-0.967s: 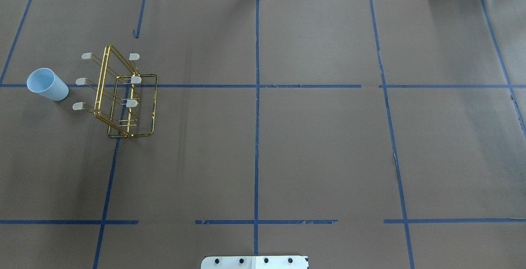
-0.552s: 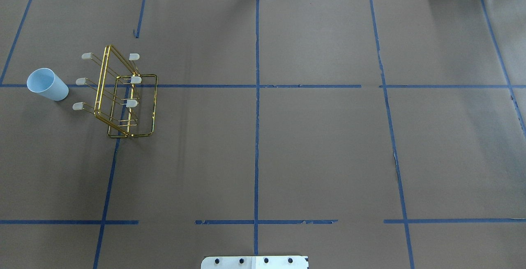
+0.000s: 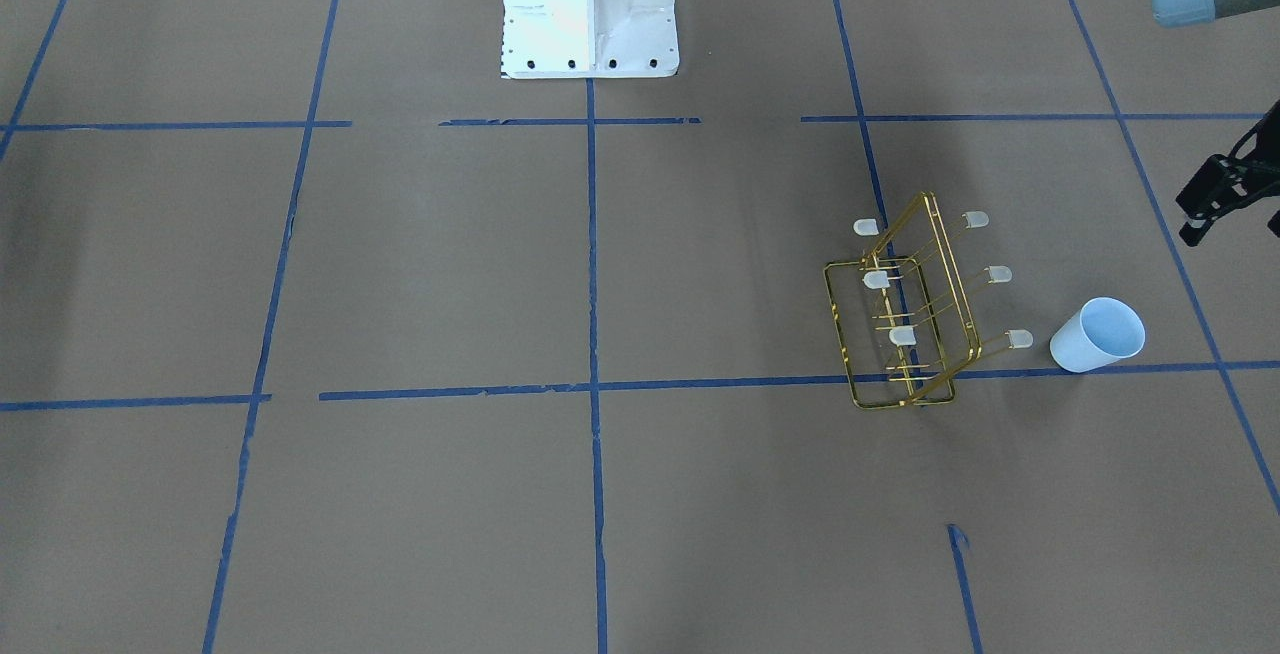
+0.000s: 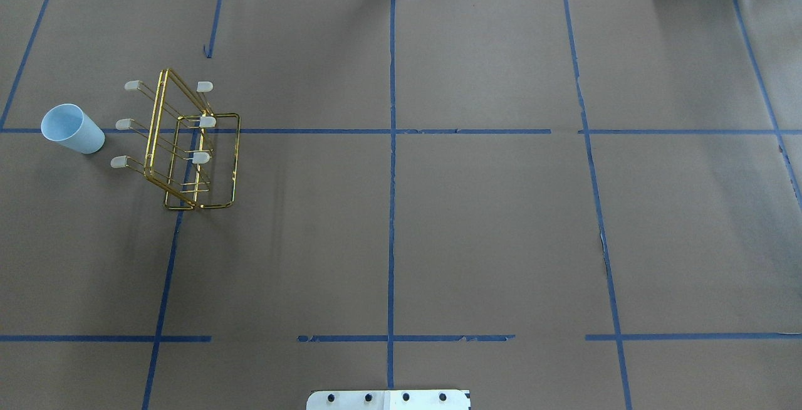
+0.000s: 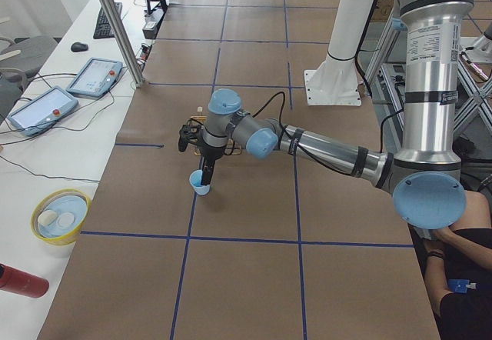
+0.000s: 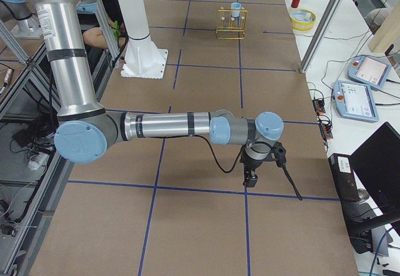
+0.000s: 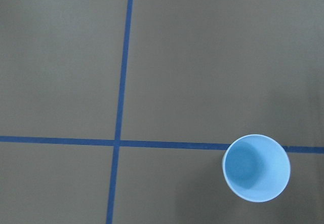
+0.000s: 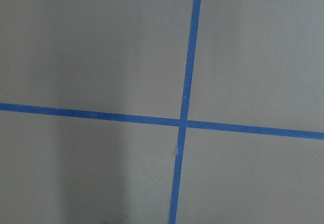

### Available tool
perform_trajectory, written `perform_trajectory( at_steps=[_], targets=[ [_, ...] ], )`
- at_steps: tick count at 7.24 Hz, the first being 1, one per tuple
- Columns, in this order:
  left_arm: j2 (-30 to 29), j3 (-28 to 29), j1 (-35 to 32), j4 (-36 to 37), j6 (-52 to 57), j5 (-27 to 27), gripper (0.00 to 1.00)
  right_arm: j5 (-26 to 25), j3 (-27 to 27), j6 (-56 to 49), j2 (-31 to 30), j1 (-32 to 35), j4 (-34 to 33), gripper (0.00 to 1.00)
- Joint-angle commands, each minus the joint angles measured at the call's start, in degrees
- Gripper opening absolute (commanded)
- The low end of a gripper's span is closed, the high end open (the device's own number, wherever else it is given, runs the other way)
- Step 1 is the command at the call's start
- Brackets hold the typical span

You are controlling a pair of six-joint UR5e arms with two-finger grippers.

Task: Hang cup on cup holder
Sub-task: 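Move the left gripper down over the light-blue cup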

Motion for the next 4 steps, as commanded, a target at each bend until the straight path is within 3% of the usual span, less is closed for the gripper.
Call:
perform_trajectory(
  at_steps=[1, 4],
  targets=[
    [9.2, -1.3, 6.3, -18.0, -8.0, 7.2, 1.0, 0.0, 0.0, 0.0, 0.0, 0.0, 0.0, 1.0],
    [9.2, 0.1, 18.3, -18.8, -22.9, 23.0, 1.0, 0.0, 0.0, 0.0, 0.0, -0.1, 0.0, 1.0]
  ],
)
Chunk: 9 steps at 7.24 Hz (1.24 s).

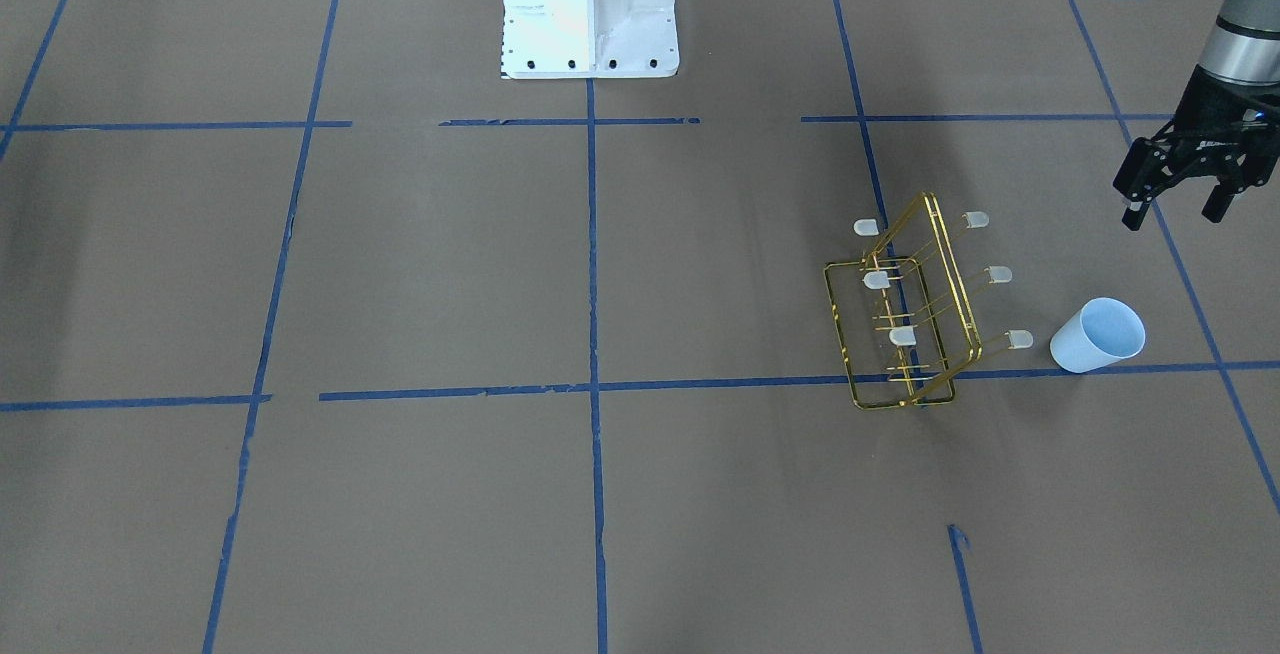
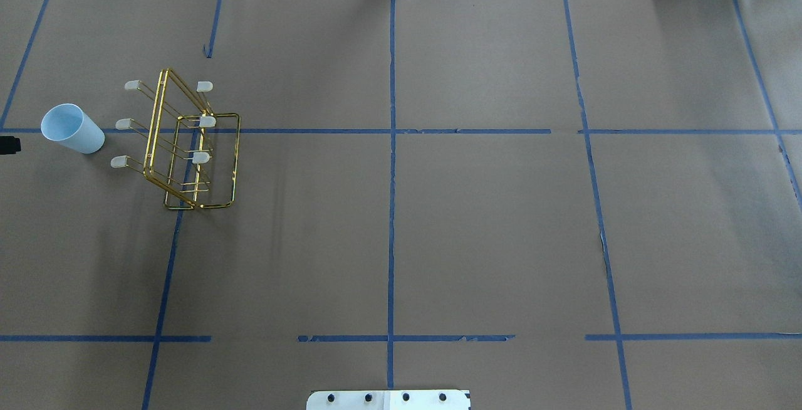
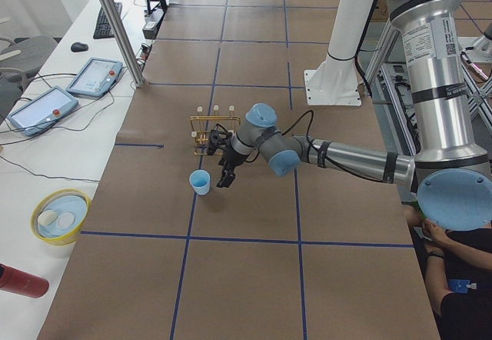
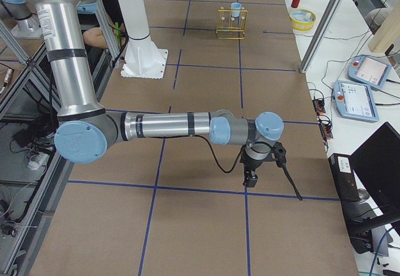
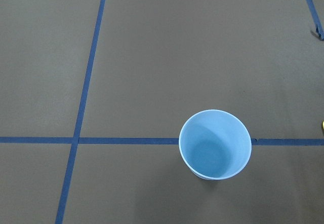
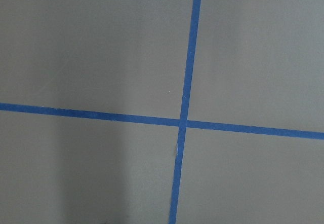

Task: Hang cup on cup holder
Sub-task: 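Grasp the light-blue cup rim with the left gripper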

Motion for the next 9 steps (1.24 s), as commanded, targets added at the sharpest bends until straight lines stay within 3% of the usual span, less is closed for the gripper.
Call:
perform_trajectory(
  at_steps=[1, 5, 7, 9],
  targets=[
    [-0.4, 3.0, 7.5, -1.8, -9.6, 11.5, 1.0, 0.0, 0.0, 0.0, 0.0, -0.1, 0.0, 1.0],
    [-3.1, 7.6, 12.3, -7.0, -16.3, 22.6, 1.0, 0.0, 0.0, 0.0, 0.0, -0.1, 0.0, 1.0],
    [-6.8, 14.2, 16.1, -13.8, -21.2, 30.0, 1.0, 0.0, 0.0, 0.0, 0.0, -0.1, 0.0, 1.0],
    [-7.0, 17.2, 17.0, -16.8, -22.0, 37.8, 1.0, 0.0, 0.0, 0.0, 0.0, 0.0, 0.0, 1.0]
  ],
)
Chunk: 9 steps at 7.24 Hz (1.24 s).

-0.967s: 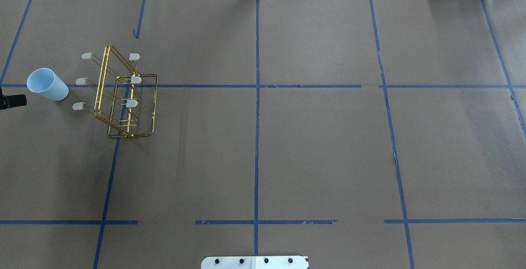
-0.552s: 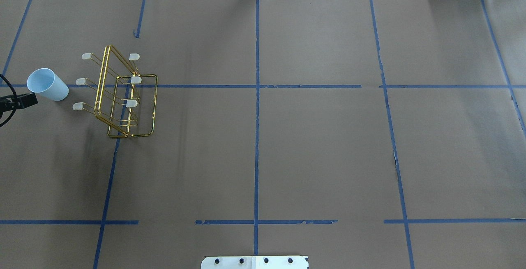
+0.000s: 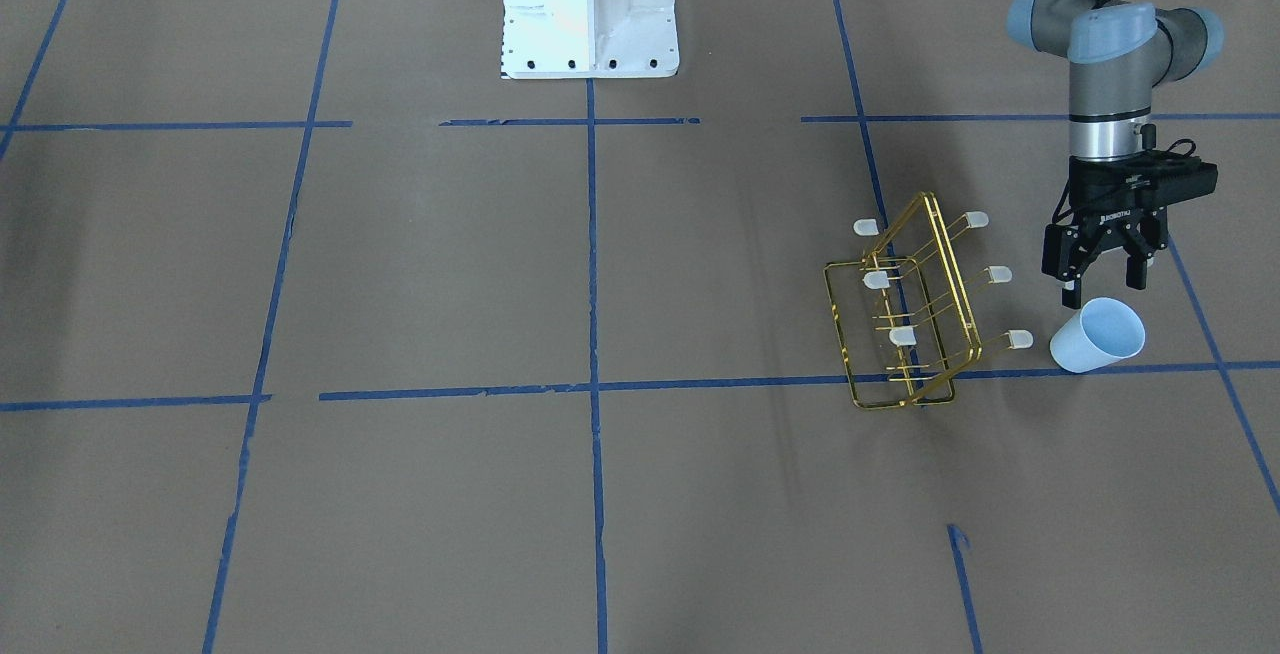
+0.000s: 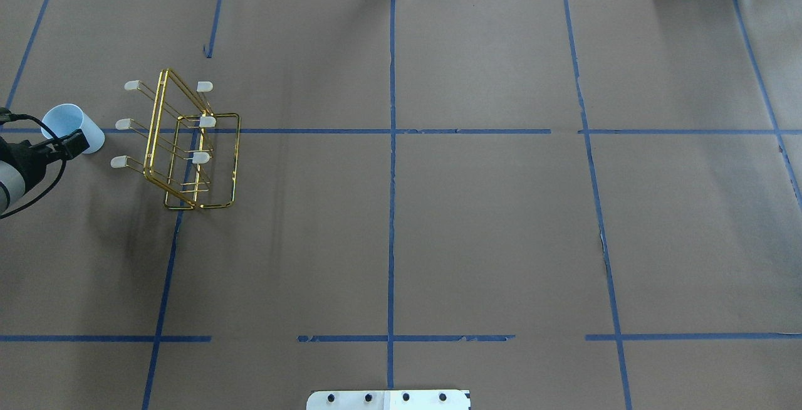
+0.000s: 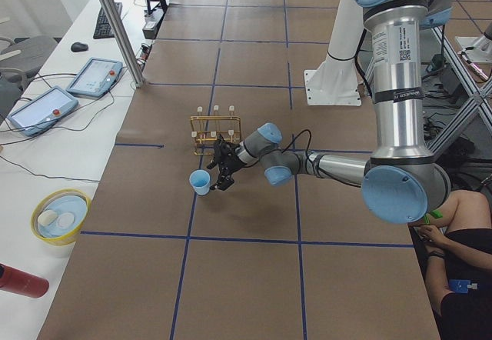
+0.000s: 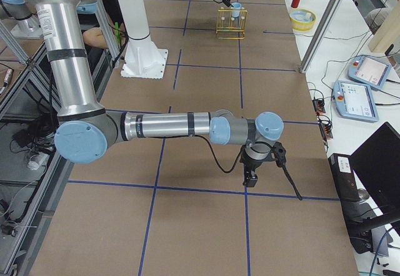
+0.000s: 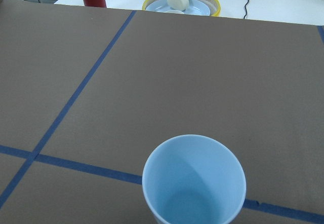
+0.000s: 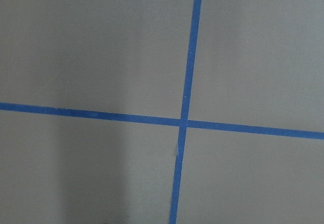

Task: Hang cup on cup holder
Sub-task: 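Grasp the light-blue cup rim with the left gripper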

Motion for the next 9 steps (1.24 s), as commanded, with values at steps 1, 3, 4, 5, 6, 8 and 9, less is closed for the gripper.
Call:
perform_trajectory(
  at_steps=[1, 3, 4, 5, 6, 8, 9],
  targets=[
    [-1.3, 3.1, 0.9, -3.0, -1.5, 8.0, 1.0, 0.0, 0.0, 0.0, 0.0, 0.0, 0.0, 1.0],
    [-2.8, 4.5, 1.8, -3.0, -1.6, 10.9, 1.0, 0.0, 0.0, 0.0, 0.0, 0.1, -0.1, 1.0],
    [-3.0, 4.5, 2.2, -3.0, -1.9, 11.0, 1.0, 0.0, 0.0, 0.0, 0.0, 0.1, -0.1, 1.0],
    [-3.1, 4.6, 2.6, -3.0, -1.9, 11.0, 1.0, 0.0, 0.0, 0.0, 0.0, 0.1, -0.1, 1.0],
    [-3.8, 5.2, 2.8, -3.0, -1.9, 11.0, 1.0, 0.0, 0.0, 0.0, 0.0, 0.0, -0.1, 1.0],
    [-5.4, 7.7, 3.8, -3.0, -2.5, 13.1, 1.0, 0.0, 0.0, 0.0, 0.0, 0.1, -0.1, 1.0],
    [-5.5, 8.5, 4.0, -3.0, -2.5, 13.0, 1.0, 0.0, 0.0, 0.0, 0.0, 0.1, 0.0, 1.0]
  ],
)
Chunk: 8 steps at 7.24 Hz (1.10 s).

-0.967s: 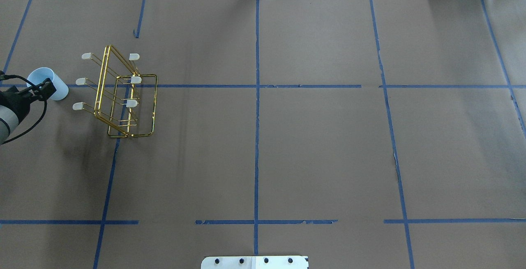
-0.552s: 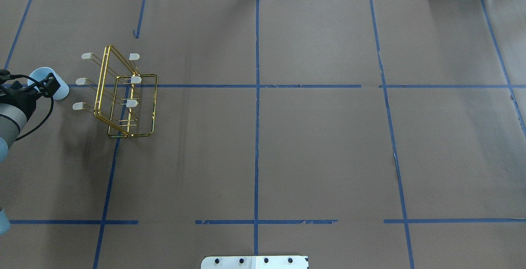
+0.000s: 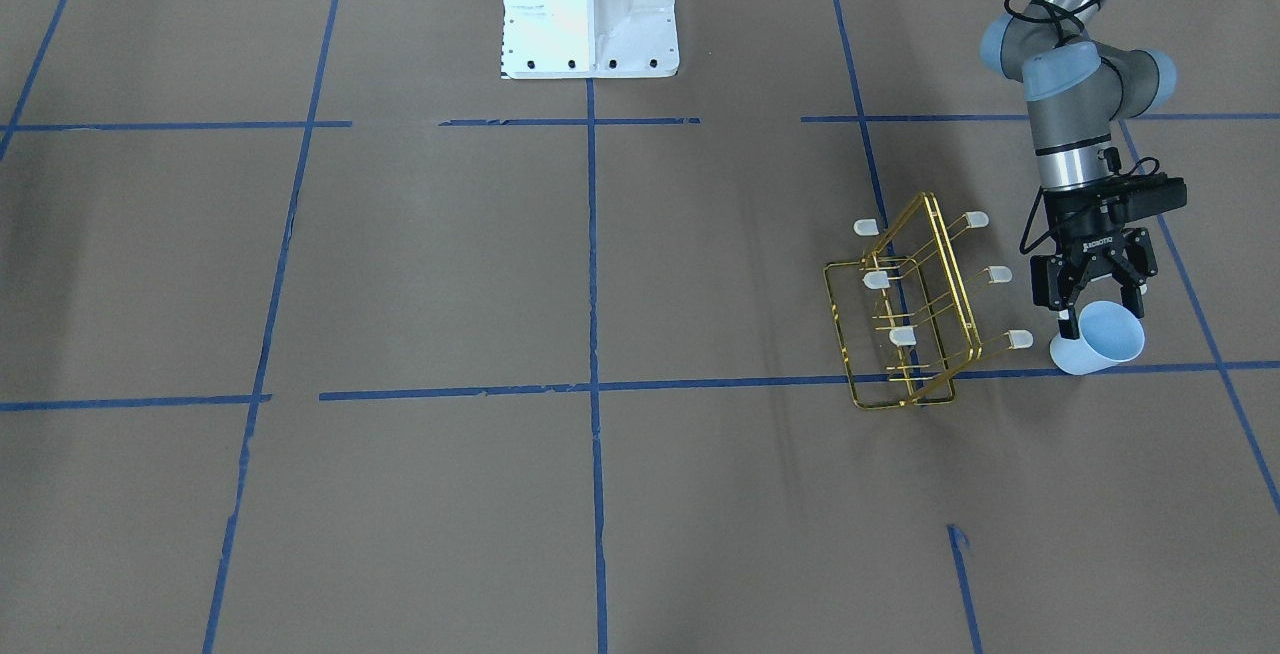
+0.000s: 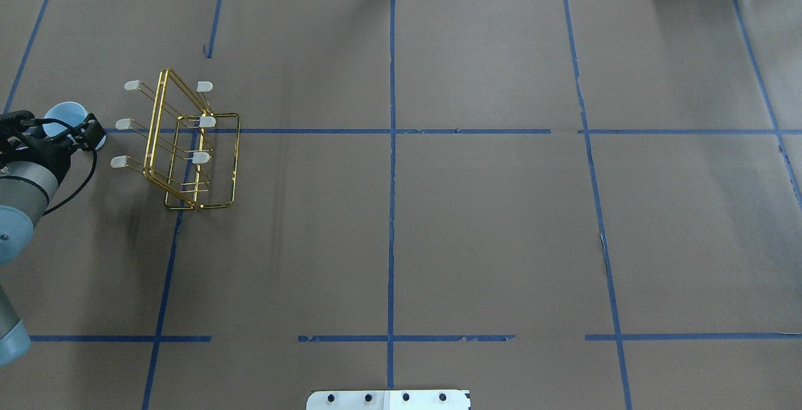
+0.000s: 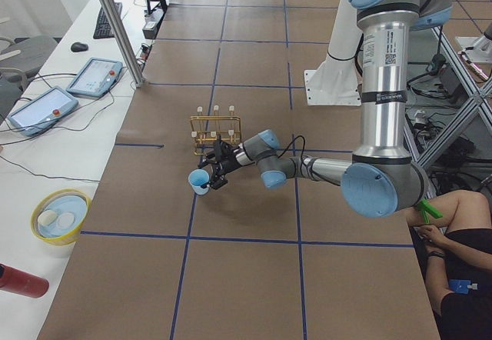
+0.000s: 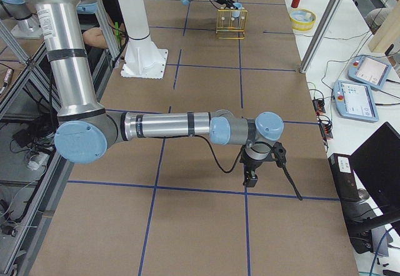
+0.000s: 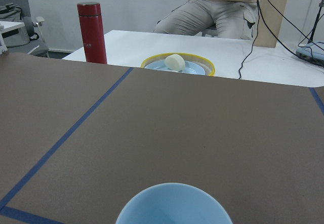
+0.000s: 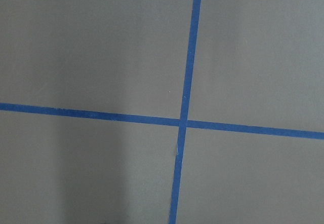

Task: Hang cup on cup holder
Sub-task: 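Lift the held cup with the left gripper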

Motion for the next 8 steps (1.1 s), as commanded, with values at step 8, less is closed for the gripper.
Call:
perform_trajectory(
  at_steps=[8],
  targets=[
    [-4.0, 7.4, 2.1, 0.1, -1.9, 3.1, 1.0, 0.0, 0.0, 0.0, 0.0, 0.0, 0.0, 1.0]
  ],
)
